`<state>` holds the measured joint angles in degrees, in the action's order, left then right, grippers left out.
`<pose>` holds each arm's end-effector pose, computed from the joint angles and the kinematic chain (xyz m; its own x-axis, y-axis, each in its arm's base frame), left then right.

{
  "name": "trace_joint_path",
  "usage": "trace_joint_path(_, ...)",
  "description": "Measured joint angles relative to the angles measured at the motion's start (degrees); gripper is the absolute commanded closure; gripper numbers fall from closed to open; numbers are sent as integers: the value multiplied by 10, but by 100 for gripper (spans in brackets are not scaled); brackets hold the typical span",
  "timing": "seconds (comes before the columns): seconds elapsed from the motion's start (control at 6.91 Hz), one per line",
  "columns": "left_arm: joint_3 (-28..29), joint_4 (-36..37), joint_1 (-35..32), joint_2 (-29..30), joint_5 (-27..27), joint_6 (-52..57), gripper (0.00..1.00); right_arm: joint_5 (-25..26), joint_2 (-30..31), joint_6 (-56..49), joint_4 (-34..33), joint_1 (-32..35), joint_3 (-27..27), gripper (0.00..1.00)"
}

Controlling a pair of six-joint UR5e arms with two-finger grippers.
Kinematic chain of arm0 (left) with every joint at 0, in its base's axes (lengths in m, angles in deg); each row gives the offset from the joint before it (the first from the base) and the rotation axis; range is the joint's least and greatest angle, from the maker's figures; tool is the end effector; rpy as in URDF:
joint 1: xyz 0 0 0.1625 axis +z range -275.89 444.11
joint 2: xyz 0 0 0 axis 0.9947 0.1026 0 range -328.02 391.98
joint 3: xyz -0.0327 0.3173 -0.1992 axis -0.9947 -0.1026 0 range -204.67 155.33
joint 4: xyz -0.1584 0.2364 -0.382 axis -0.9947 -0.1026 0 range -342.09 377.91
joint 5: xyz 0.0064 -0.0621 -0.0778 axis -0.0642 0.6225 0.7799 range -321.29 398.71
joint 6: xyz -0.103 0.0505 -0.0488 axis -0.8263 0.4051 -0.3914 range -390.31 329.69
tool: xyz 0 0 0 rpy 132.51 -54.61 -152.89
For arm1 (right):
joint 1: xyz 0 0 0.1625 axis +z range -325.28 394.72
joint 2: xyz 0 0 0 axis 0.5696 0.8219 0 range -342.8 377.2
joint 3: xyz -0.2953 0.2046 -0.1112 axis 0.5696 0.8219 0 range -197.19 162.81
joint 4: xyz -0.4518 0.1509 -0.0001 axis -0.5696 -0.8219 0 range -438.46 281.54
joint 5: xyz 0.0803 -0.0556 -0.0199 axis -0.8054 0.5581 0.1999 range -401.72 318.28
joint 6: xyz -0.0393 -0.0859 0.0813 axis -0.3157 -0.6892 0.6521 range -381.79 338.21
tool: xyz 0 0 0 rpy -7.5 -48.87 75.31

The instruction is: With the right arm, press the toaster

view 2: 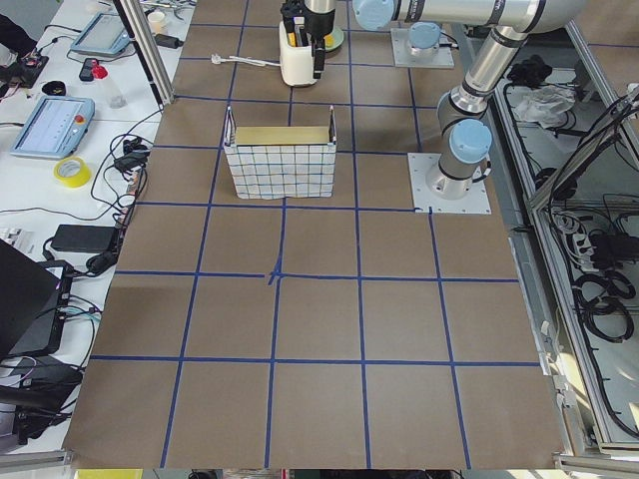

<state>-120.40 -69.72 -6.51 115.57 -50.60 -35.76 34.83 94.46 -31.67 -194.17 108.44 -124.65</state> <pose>-0.1404 -0.5200 0.4225 -0.9964 -0.0834 0.0171 -0.0842 0.9951 -0.0518 -0.0035 -0.5908 0.1706 -0.9627 0.1218 -0.2417 0.1162 0.9925 0.0373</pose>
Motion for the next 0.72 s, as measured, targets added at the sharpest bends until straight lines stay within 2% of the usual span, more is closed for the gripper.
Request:
trace_joint_path(0.14, 0, 0, 0, 0, 0, 0, 0, 0, -1, 0, -1, 0, 0, 100)
trace_joint_path(0.29, -1, 0, 0, 0, 0, 0, 0, 0, 0, 2, -1, 0, 1, 94)
trace_joint_path(0.43, 0, 0, 0, 0, 0, 0, 0, 2, 4, 6, 1, 0, 4, 3)
trace_joint_path(0.72, 0, 0, 0, 0, 0, 0, 0, 8, 14, 10, -5, 0, 13, 0)
